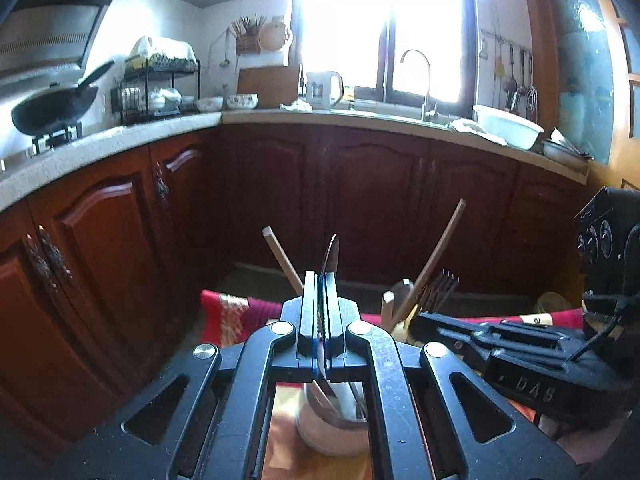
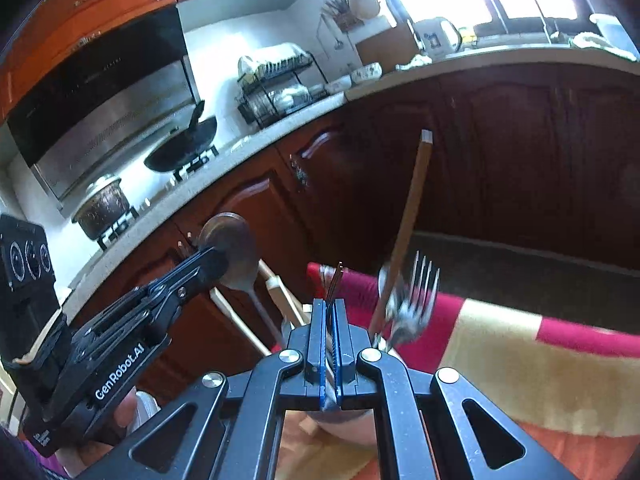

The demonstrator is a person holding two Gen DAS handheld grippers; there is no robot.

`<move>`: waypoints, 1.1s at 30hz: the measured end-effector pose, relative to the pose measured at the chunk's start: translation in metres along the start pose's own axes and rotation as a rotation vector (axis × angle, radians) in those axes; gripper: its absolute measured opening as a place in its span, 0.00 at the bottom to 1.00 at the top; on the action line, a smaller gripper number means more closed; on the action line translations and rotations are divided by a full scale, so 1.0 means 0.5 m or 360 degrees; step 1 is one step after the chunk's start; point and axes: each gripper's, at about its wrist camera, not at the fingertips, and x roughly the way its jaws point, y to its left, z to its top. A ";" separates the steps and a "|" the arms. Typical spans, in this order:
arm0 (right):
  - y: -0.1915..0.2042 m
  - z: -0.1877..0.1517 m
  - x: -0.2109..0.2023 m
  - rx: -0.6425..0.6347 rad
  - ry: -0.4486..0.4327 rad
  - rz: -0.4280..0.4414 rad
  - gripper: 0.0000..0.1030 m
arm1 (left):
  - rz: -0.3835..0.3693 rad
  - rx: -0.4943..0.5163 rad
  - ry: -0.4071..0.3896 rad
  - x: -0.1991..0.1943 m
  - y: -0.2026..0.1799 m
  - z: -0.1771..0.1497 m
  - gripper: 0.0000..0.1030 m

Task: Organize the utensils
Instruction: 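Lower the spoon and fork into the white jar and open both grippers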

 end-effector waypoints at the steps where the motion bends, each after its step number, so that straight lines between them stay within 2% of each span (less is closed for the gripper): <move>1: -0.003 -0.010 0.008 -0.0003 0.0028 -0.0009 0.02 | -0.0001 -0.0001 0.0015 0.003 -0.001 -0.006 0.00; 6: -0.034 -0.043 0.048 0.0078 0.0147 -0.0028 0.02 | -0.0017 -0.0017 0.0097 0.012 -0.008 -0.031 0.01; 11: -0.044 -0.046 0.033 0.0106 0.0142 -0.0029 0.02 | -0.0042 -0.0033 0.0132 0.005 -0.010 -0.039 0.01; 13: -0.047 -0.042 0.018 0.0121 0.0116 -0.0032 0.08 | -0.0047 -0.0053 0.0147 0.002 -0.010 -0.039 0.01; 15: -0.048 -0.042 0.003 0.0137 0.0099 -0.0035 0.20 | -0.0049 -0.0077 0.0163 -0.001 -0.007 -0.037 0.01; 17: -0.049 -0.042 -0.014 0.0140 0.0083 -0.0043 0.20 | -0.0050 -0.0094 0.0175 -0.004 -0.003 -0.037 0.04; 18: -0.049 -0.044 -0.020 0.0136 0.0078 -0.0055 0.20 | -0.0047 -0.0100 0.0180 -0.007 -0.003 -0.037 0.07; 20: -0.047 -0.049 -0.034 0.0126 0.0070 -0.0078 0.20 | -0.0040 -0.0114 0.0184 -0.015 -0.002 -0.036 0.20; 21: -0.046 -0.052 -0.040 0.0120 0.0069 -0.0093 0.20 | -0.0040 -0.0122 0.0186 -0.020 -0.002 -0.036 0.35; 22: -0.044 -0.054 -0.046 0.0108 0.0067 -0.0117 0.20 | -0.0042 -0.0129 0.0186 -0.025 -0.002 -0.036 0.45; 24: -0.037 -0.058 -0.055 0.0080 0.0060 -0.0146 0.21 | -0.0034 -0.0127 0.0189 -0.032 -0.004 -0.036 0.49; 29: -0.011 -0.063 -0.073 0.0004 0.0059 -0.0235 0.26 | 0.0015 -0.0101 0.0248 -0.051 -0.015 -0.045 0.50; 33: 0.008 -0.068 -0.090 -0.0056 0.0041 -0.0299 0.30 | 0.0028 -0.0102 0.0247 -0.073 -0.011 -0.052 0.50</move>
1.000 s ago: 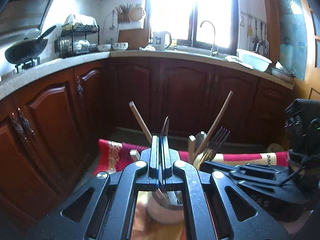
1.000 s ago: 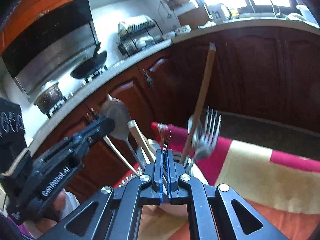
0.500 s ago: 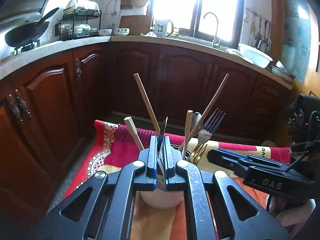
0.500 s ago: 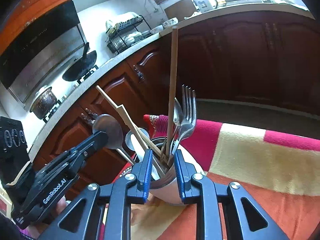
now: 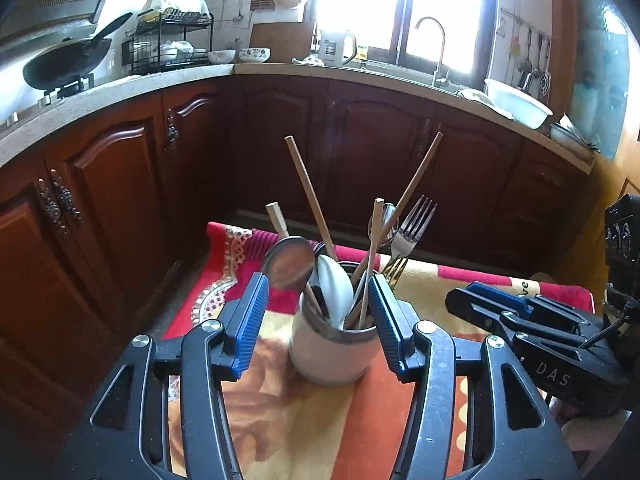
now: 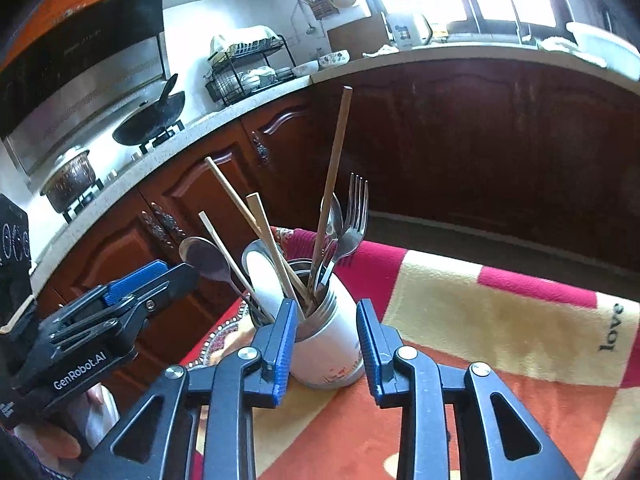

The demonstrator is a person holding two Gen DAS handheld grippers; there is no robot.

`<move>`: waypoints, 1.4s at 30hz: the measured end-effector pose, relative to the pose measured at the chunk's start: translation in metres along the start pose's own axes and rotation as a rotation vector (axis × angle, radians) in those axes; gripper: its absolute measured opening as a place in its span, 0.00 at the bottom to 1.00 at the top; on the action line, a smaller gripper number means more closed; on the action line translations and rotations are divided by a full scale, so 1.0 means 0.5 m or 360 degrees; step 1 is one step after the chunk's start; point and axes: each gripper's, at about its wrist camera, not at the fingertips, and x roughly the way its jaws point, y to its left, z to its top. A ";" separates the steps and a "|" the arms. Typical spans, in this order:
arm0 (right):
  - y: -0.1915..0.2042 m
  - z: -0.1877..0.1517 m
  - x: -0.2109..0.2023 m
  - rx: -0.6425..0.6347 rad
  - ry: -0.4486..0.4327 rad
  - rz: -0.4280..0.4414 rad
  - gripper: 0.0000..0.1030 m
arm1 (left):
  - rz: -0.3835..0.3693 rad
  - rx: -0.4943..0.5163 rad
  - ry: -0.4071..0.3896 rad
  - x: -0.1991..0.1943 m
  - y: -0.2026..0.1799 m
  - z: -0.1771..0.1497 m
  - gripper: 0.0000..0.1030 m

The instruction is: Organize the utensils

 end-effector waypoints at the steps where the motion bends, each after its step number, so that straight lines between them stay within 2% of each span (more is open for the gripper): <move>1: 0.004 -0.002 -0.005 -0.0014 -0.0004 -0.0021 0.31 | 0.0011 0.0001 0.0000 -0.006 0.001 -0.002 0.50; 19: 0.035 -0.036 -0.055 -0.0057 -0.0023 -0.0145 0.37 | 0.0050 -0.0039 0.0070 -0.042 -0.002 -0.045 0.50; 42: 0.067 -0.043 -0.065 -0.0116 -0.0033 -0.0162 0.41 | 0.0126 -0.0039 0.0079 -0.056 -0.001 -0.075 0.50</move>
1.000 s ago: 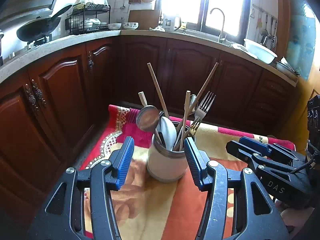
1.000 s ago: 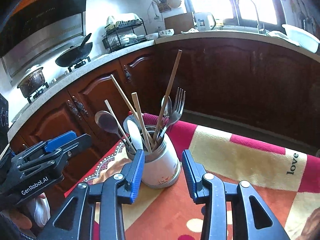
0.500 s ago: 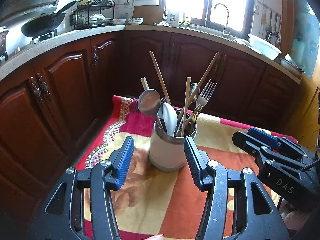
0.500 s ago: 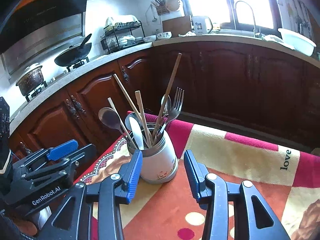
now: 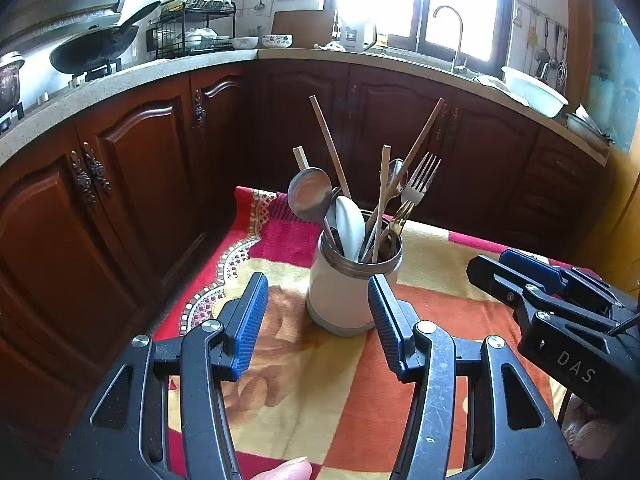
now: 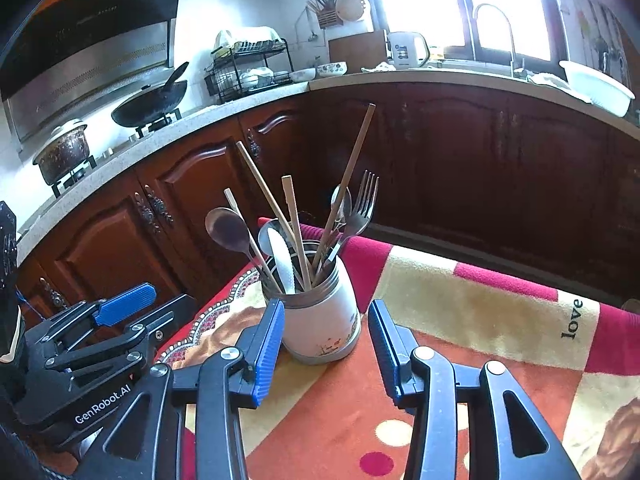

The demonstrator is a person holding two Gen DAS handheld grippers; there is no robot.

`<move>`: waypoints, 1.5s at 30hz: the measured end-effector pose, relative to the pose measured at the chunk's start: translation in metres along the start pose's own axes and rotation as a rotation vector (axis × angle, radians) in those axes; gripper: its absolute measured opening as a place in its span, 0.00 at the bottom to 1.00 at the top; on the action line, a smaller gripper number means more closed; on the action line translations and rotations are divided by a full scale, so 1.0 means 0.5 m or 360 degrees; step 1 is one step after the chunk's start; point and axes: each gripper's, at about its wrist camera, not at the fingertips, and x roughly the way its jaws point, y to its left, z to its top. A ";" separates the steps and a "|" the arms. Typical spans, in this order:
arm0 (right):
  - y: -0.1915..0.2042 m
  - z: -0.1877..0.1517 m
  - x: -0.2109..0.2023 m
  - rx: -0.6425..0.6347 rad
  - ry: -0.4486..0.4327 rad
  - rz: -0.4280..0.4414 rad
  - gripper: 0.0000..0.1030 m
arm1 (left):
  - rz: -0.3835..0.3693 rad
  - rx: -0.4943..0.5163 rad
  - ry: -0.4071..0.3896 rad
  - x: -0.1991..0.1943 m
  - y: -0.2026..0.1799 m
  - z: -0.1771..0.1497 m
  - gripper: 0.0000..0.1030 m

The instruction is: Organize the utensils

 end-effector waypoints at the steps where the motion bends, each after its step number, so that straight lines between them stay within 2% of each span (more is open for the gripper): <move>1: 0.001 0.000 0.000 0.0000 0.0001 -0.0002 0.41 | -0.0001 -0.0003 0.0000 0.000 0.001 -0.001 0.50; 45: 0.016 -0.004 0.027 -0.0023 0.0050 0.0008 0.42 | -0.0001 -0.0013 0.0022 0.010 -0.001 -0.016 0.50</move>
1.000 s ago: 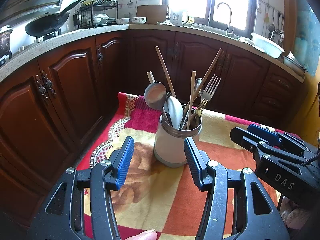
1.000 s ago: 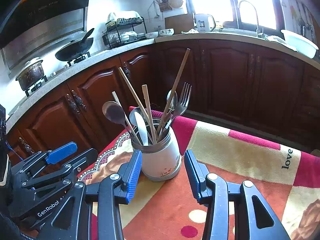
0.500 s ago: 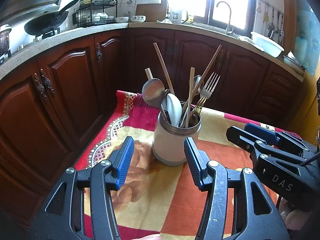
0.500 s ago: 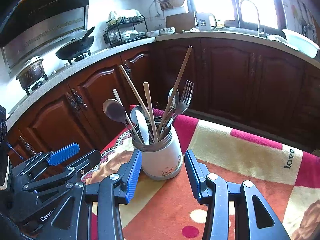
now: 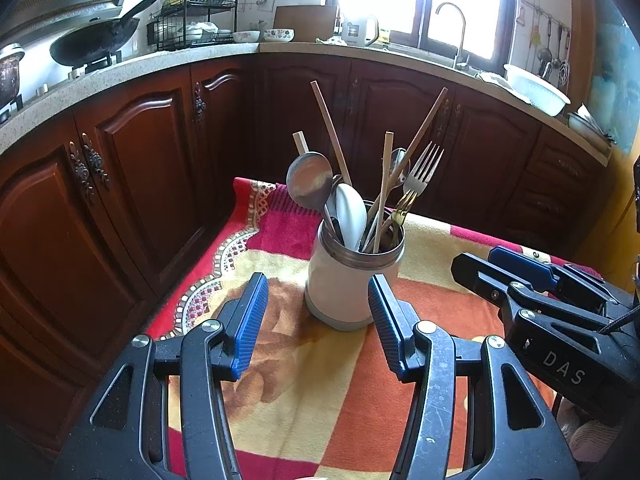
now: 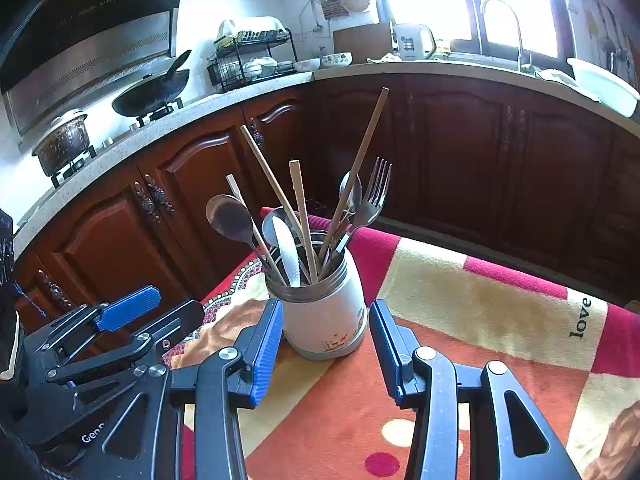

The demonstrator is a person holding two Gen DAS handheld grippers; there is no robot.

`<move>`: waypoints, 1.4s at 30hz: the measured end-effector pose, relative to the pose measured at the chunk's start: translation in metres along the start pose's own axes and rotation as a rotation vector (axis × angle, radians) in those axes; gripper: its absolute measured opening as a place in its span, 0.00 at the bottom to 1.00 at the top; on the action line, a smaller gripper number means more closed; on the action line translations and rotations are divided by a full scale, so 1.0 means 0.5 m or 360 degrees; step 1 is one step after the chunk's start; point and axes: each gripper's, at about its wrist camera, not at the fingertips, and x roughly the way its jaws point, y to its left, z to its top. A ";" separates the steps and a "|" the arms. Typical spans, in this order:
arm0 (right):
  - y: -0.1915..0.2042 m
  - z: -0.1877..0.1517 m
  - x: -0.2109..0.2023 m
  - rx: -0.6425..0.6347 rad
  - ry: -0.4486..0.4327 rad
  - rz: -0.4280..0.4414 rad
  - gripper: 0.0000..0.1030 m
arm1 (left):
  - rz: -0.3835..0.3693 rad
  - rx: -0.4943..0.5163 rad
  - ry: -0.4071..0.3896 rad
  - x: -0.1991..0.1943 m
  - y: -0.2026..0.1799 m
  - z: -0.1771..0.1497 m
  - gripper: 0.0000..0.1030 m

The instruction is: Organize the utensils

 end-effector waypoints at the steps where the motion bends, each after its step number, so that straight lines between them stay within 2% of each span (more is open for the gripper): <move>1: 0.001 0.000 0.001 -0.0001 0.0002 -0.0001 0.42 | 0.0000 0.0000 0.0000 0.000 0.000 0.000 0.50; 34: 0.004 0.000 0.010 -0.0024 0.0015 0.0001 0.44 | 0.0012 -0.0011 0.0002 0.005 0.008 -0.003 0.50; 42: -0.012 -0.004 0.007 -0.0004 0.0015 -0.0001 0.44 | -0.0025 0.0021 -0.0046 0.002 -0.001 -0.009 0.50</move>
